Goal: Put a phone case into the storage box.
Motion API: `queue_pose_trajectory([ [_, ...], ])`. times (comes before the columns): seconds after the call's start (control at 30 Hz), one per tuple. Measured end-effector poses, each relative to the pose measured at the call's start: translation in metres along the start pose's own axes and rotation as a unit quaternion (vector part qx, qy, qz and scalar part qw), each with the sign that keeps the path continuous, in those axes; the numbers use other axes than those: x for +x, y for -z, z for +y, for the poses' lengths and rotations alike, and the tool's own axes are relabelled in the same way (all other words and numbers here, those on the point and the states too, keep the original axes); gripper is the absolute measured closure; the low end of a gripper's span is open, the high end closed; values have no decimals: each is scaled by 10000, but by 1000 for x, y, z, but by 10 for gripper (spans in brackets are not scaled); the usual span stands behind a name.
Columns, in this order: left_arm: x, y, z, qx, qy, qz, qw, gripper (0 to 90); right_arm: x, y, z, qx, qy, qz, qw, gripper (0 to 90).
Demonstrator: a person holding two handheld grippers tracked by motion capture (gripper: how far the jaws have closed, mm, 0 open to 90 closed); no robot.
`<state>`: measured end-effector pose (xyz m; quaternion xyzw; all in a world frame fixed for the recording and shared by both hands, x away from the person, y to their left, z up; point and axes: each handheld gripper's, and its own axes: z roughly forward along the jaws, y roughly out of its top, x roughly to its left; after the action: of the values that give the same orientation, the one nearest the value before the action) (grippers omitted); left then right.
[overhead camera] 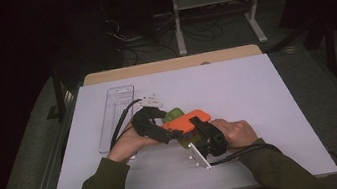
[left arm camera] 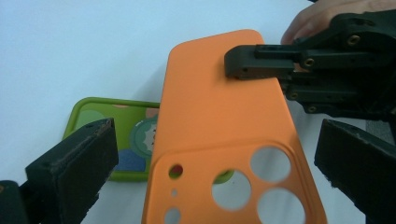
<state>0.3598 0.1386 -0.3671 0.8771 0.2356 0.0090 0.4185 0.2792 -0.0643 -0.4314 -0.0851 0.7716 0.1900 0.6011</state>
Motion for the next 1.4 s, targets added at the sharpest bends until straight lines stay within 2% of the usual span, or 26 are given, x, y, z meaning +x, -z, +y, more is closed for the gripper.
queue_pose_trajectory([
  [0.07, 1, 2, 0, -28, -41, 0, 10000, 0, -1, -1, -2, 40, -34, 29, 10000, 825],
  [0.3, 0, 8, 0, -129, -19, 27, 9999, 0, -8, -1, -10, 209, -387, 193, 9988, 824],
  [0.4, 2, 10, 0, -156, -69, 53, 9998, 0, -10, 0, -14, 315, -594, 348, 9971, 824],
  [0.43, 2, 10, 0, -162, -22, 34, 9999, 0, -11, -1, -14, 316, -725, 356, 9962, 823],
  [0.47, 2, 10, 0, -168, -26, 54, 9998, 0, -13, -1, -16, 261, -640, 309, 9971, 823],
  [0.5, 2, 10, 0, -175, -28, 61, 9998, 0, -12, 0, -15, 368, -960, 412, 9938, 823],
  [0.53, 3, 11, 0, -181, -91, 75, 9998, 0, -15, -1, -17, 287, -834, 366, 9954, 823],
  [0.6, 4, 11, 0, -160, -80, 93, 9998, 0, -16, -1, -18, 335, -1062, 460, 9927, 823],
  [0.7, 4, 12, 0, -202, -46, 93, 9997, 0, -19, -2, -20, 361, -1212, 539, 9905, 823],
  [0.77, 4, 12, 0, -258, -16, 95, 9996, 0, -20, -3, -22, 425, -1385, 566, 9878, 823],
  [0.83, 5, 13, 0, -201, -87, 116, 9997, 0, -23, -3, -24, 448, -1478, 604, 9862, 823],
  [0.87, 5, 12, 0, -205, -37, 114, 9997, 0, -24, -4, -25, 449, -1544, 593, 9852, 823],
  [0.93, 5, 12, 0, -201, -53, 117, 9997, 0, -27, -4, -28, 461, -1771, 640, 9810, 823],
  [0.97, 5, 12, 0, -202, -40, 125, 9997, 0, -28, -4, -28, 536, -1989, 681, 9762, 823],
  [1.0, 4, 12, 0, -248, 64, 124, 9996, 0, -29, -4, -29, 566, -2095, 712, 9736, 823],
  [1.03, 4, 12, 0, -256, 79, 127, 9996, 0, -30, -4, -30, 575, -2265, 797, 9690, 823],
  [1.07, 4, 12, 0, -250, 47, 138, 9996, 0, -31, -4, -30, 575, -2513, 821, 9627, 823],
  [1.1, 6, 13, 0, -206, -70, 158, 9996, 0, -31, -4, -31, 598, -2612, 813, 9600, 823],
  [1.13, 7, 13, 0, -226, -94, 172, 9996, 0, -33, -5, -33, 600, -2681, 887, 9574, 823],
  [1.23, 6, 13, 0, -223, 6, 183, 9996, 0, -36, -5, -36, 608, -2892, 954, 9506, 823],
  [1.33, 6, 14, 0, -232, 16, 199, 9995, 0, -39, -6, -40, 620, -3143, 1051, 9414, 823],
  [1.4, 7, 14, 0, -231, 16, 220, 9995, 0, -41, -6, -42, 638, -3344, 1116, 9336, 823],
])
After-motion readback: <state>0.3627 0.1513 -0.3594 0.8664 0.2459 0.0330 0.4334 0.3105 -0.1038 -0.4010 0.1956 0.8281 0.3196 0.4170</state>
